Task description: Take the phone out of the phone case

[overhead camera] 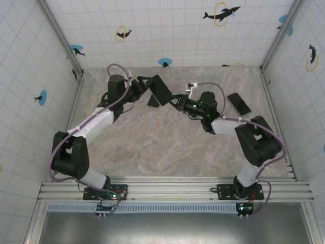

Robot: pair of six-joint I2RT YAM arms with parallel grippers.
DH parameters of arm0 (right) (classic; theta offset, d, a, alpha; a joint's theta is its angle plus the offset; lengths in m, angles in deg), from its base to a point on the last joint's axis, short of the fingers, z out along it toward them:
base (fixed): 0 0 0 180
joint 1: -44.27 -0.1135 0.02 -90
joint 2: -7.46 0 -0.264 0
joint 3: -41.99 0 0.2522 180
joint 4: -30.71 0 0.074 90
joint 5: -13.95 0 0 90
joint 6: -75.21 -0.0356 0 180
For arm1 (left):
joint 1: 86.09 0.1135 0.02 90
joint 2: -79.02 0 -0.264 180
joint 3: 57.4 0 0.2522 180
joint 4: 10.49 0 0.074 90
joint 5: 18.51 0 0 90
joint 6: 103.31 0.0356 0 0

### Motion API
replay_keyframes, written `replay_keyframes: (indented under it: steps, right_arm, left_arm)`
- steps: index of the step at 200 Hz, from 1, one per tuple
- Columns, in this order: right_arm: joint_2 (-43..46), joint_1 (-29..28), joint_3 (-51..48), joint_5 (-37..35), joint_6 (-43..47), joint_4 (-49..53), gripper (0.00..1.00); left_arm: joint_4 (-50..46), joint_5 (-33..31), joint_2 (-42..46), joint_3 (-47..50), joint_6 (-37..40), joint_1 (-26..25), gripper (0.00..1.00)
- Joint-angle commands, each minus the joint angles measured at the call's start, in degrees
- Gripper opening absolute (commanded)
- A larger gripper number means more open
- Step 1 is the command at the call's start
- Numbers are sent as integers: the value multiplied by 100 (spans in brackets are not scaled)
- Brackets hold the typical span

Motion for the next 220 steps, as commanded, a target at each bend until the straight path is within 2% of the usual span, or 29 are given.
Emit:
replay_keyframes:
  steps: [1,47,87,99,117,127,155,173,191,206,220]
  right_arm:
    - [298,63,-88,-38,-413,-803,0]
    - [299,137,-46,-75,-775,-991,0]
    - [217,127,45,68,-1134,-1205,0]
    - [219,125,77,116,-1152,-1165,0]
    - [210,125,70,140,-1227,-1182,0]
    - [203,125,72,165,-1253,-1193,0]
    - [193,117,112,332,-1210,-1133,0]
    - [199,125,60,369,-1201,-1133,0]
    - [217,132,18,371,-1206,-1160,0]
    - [235,136,-2,381,-1174,-1181,6]
    - [267,140,-18,369,-1140,-1182,16]
  left_arm:
    - [1245,926,-163,-124,-459,17,73]
    - [1811,1492,-364,-194,-791,12,58]
    - [2102,1844,-554,-306,-922,13,55]
    - [2202,1971,-651,-396,-1065,6,47]
    - [2145,2032,-725,-519,-1070,11,41]
    - [2215,2064,-736,-510,-1120,9,33]
    - [2309,2041,-747,-530,-1172,9,28]
    - [2400,2025,-771,-519,-1291,12,16]
    - [2531,2048,-816,-527,-1476,15,10]
    - [2586,2009,-805,-520,-1562,11,9]
    - [2632,1858,-759,-473,-1643,15,7]
